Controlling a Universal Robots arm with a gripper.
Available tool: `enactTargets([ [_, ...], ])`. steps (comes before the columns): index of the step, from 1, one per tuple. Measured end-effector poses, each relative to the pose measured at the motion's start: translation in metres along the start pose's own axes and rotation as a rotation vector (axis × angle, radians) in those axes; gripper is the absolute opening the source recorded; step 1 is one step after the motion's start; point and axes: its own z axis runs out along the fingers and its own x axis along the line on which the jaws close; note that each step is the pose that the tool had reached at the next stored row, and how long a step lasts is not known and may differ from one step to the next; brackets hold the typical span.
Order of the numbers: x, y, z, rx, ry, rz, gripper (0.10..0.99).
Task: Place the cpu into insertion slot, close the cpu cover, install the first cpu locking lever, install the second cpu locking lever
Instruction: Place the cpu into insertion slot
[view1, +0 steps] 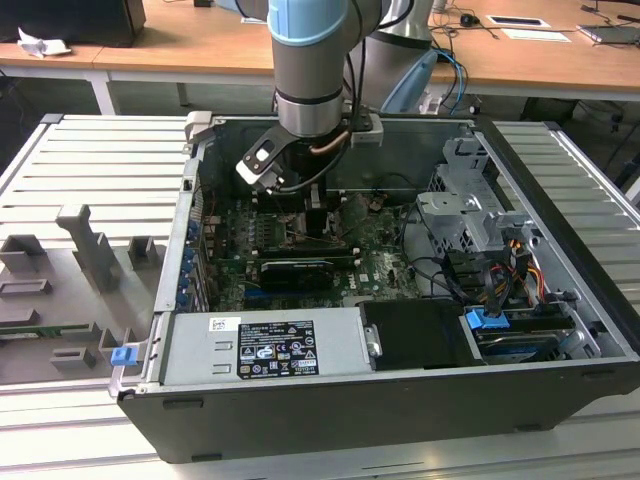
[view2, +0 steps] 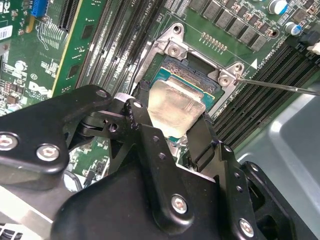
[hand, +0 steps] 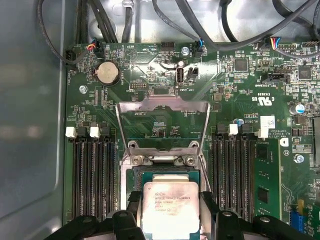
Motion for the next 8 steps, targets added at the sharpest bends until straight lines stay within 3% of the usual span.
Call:
enactTargets([
  [8,0.0007,-0.0025,0.0062,0.0,0.0,0.001,0.545],
])
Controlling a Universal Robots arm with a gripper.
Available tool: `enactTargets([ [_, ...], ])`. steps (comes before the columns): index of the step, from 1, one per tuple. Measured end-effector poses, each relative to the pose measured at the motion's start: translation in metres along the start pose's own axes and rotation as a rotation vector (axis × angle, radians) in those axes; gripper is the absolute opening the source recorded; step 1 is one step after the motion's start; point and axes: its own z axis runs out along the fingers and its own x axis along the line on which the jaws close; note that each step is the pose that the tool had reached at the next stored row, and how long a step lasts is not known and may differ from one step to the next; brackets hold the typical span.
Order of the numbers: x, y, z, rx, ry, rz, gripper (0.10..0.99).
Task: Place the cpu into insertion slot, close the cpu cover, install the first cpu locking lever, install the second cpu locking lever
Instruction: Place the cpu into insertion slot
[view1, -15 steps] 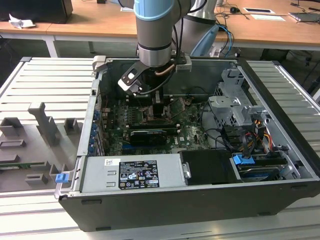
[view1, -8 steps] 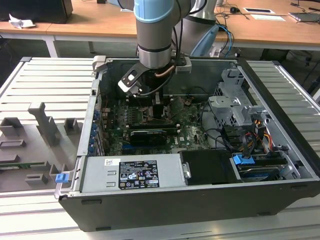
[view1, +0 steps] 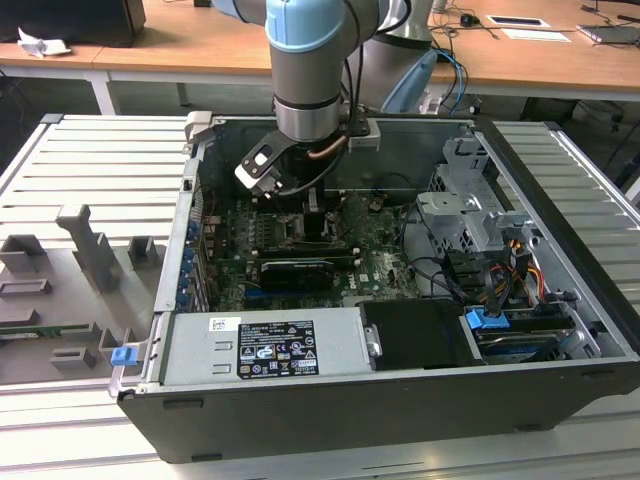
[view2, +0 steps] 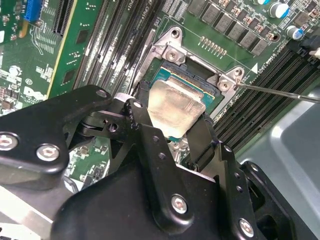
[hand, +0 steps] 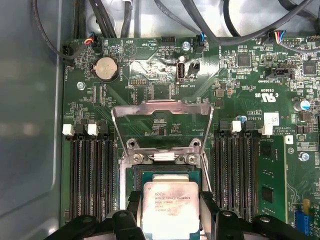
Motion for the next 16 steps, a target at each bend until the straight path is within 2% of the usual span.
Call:
enactTargets([
  [8,0.0011,-0.0002,0.0018,0.0,0.0008,-0.009,0.545],
  [12,0.0048,-0.0003,0.0027,0.0,0.0008,-0.016,0.545],
  [16,0.0048,0.0,0.0036,0.0,-0.002,-0.007,0.545],
])
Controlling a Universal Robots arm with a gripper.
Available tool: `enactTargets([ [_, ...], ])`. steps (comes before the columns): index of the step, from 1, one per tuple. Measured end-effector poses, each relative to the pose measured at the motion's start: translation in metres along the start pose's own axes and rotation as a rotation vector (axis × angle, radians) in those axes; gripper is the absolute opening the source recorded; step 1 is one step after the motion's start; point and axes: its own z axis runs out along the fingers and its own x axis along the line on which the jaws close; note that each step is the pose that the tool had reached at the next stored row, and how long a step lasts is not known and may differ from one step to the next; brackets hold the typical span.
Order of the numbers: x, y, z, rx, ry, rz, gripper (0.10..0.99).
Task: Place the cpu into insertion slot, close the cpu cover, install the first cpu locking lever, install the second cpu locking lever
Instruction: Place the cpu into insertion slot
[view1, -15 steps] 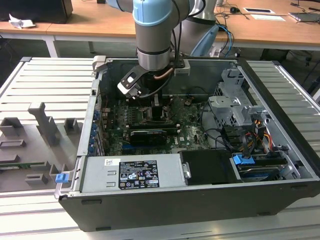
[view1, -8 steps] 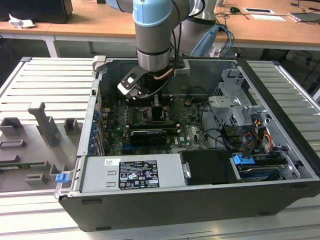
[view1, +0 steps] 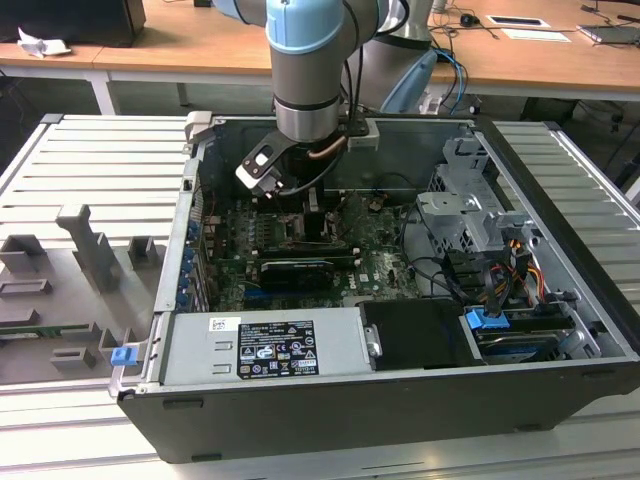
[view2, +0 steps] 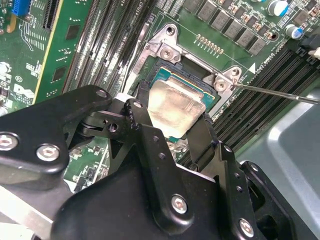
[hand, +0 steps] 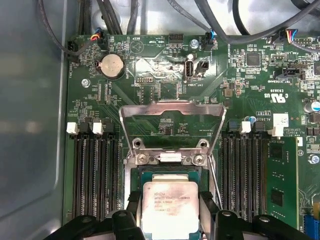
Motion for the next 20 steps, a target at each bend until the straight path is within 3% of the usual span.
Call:
enactTargets([
  [14,-0.0001,0.0,0.0042,0.0,-0.0009,0.002,0.545],
  [16,-0.0001,0.0,0.0042,0.0,-0.0008,0.002,0.557],
  [17,-0.0001,0.0,0.0043,0.0,-0.0007,0.002,0.62],
  [20,-0.0001,0.0001,0.0035,0.0,-0.0008,0.002,0.62],
])
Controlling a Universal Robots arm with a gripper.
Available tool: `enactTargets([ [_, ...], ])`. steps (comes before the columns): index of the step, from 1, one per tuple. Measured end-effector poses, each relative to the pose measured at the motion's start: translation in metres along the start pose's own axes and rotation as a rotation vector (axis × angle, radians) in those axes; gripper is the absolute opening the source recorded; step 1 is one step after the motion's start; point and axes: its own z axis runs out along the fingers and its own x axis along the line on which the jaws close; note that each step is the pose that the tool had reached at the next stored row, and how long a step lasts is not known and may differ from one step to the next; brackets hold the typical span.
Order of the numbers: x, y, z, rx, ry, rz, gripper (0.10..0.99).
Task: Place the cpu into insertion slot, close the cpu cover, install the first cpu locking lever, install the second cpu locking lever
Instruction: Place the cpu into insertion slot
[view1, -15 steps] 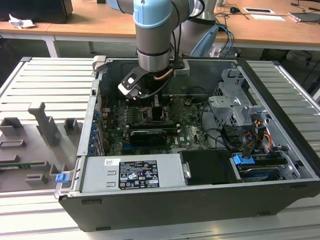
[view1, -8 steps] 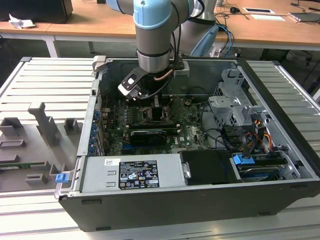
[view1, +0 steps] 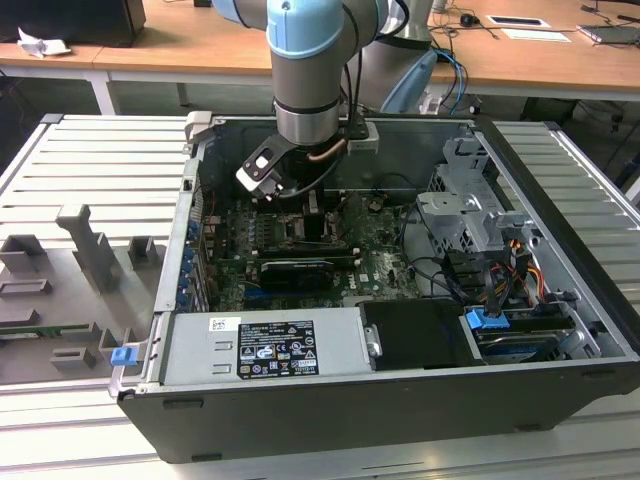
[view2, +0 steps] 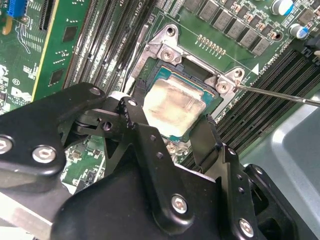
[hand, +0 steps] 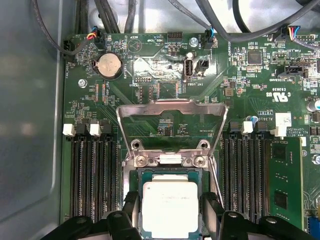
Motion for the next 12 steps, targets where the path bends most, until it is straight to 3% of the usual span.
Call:
enactTargets([
  [12,0.0002,0.0008,-0.0102,0.0,0.0,0.001,0.62],
])
